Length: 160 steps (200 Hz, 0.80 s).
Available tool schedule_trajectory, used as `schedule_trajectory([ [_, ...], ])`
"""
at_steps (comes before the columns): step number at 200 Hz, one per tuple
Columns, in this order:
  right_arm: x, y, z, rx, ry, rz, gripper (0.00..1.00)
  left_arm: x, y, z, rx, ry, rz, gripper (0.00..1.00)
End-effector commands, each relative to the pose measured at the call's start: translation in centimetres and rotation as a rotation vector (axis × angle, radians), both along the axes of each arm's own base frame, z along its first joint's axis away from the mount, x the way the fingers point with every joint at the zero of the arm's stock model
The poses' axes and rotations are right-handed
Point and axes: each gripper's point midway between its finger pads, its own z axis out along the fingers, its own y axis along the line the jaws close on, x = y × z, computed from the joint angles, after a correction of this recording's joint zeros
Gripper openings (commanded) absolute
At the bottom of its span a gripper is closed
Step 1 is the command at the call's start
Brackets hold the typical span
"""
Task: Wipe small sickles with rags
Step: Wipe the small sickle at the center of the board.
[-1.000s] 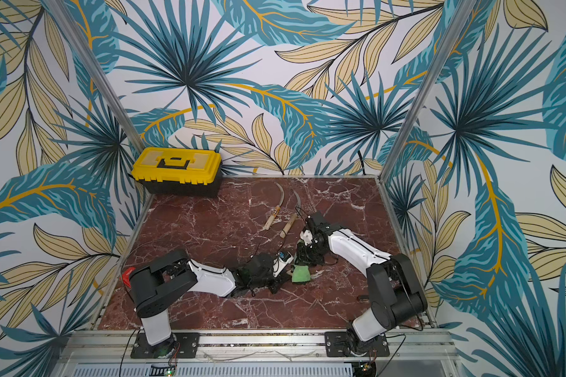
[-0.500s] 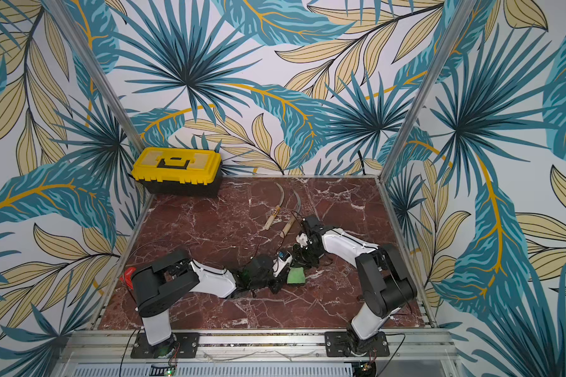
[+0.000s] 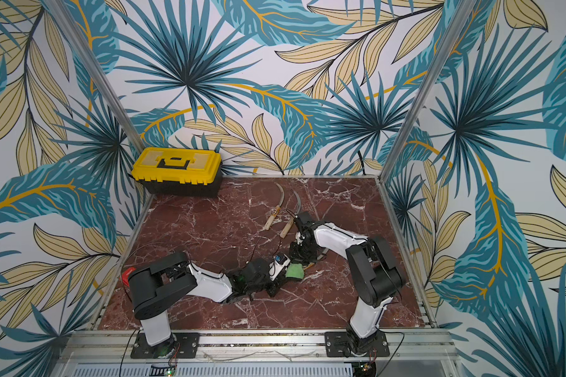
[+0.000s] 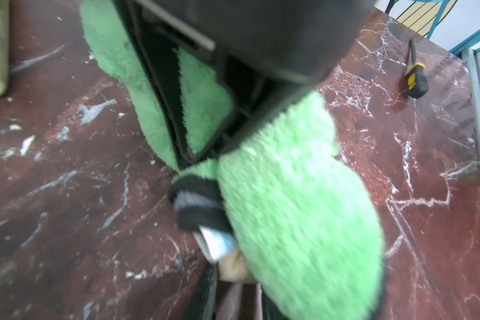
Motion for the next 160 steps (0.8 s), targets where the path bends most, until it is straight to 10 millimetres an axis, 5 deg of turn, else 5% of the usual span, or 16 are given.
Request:
schedule_trajectory([
  [1, -2.5, -5.8, -3.4, -0.307, 0.109, 0.000, 0.07, -1.2, 4.7, -4.0, 0.169, 0.079, 0.066, 0.00],
  [51, -1.6, -6.7, -2.1, -0.370, 0.085, 0.007, 0.07, -1.0, 7.0, -3.7, 0.174, 0.073, 0.131, 0.00],
  [98, -0.6, -7.2, 2.6, -0.394, -0.022, 0.004, 0.06, -1.0, 7.0, -4.0, 0.174, 0.083, 0.132, 0.00],
  [127, -2.7, -4.2, 5.5, -0.268, -0.023, 0.101, 0.06, -0.7, 6.3, -3.9, 0.160, 0.078, 0.127, 0.00],
  [160, -4.7, 0.2, 5.0, -0.153, 0.028, 0.221, 0.06, -0.6, 5.6, -3.7, 0.132, 0.081, 0.120, 0.00],
])
